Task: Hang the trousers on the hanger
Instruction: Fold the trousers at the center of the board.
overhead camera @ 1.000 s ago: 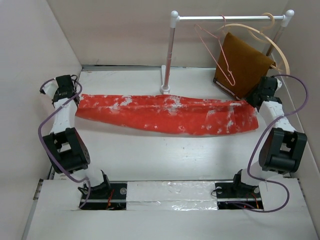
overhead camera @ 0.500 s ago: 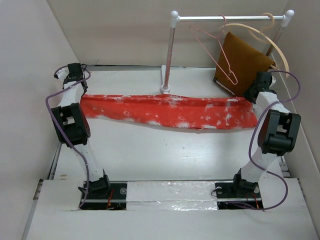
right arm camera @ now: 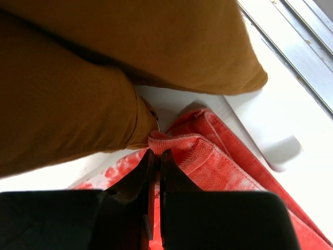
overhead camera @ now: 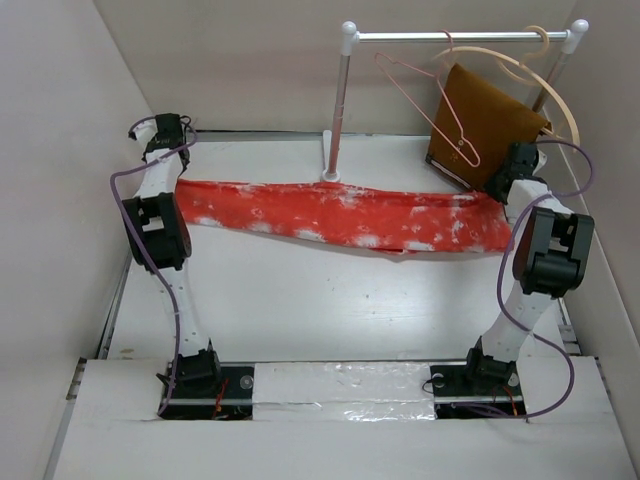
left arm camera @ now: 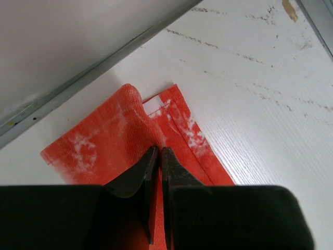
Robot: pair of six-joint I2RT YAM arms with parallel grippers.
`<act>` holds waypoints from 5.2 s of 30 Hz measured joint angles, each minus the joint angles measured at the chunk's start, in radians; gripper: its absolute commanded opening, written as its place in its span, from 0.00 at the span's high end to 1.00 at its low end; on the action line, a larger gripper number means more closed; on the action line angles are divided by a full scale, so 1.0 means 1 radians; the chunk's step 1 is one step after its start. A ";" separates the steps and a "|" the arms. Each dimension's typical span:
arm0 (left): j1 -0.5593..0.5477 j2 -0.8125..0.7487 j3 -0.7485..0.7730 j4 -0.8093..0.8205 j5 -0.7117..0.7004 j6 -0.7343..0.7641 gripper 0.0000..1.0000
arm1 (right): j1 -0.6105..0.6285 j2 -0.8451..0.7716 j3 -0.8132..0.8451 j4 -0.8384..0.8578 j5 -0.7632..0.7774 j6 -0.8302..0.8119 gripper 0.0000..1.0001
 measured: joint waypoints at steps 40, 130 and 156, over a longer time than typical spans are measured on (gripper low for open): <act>0.048 -0.529 -0.861 0.248 0.304 -0.125 0.33 | -0.149 -0.736 -0.845 0.401 -0.334 0.191 0.83; -1.021 -0.848 -1.308 0.626 -0.053 -0.276 1.00 | 0.405 -1.170 -0.816 -0.031 -0.442 -0.098 1.00; -1.310 -0.494 -1.125 0.708 -0.074 -0.346 1.00 | 0.735 -1.079 -0.035 -0.317 -0.206 -0.172 1.00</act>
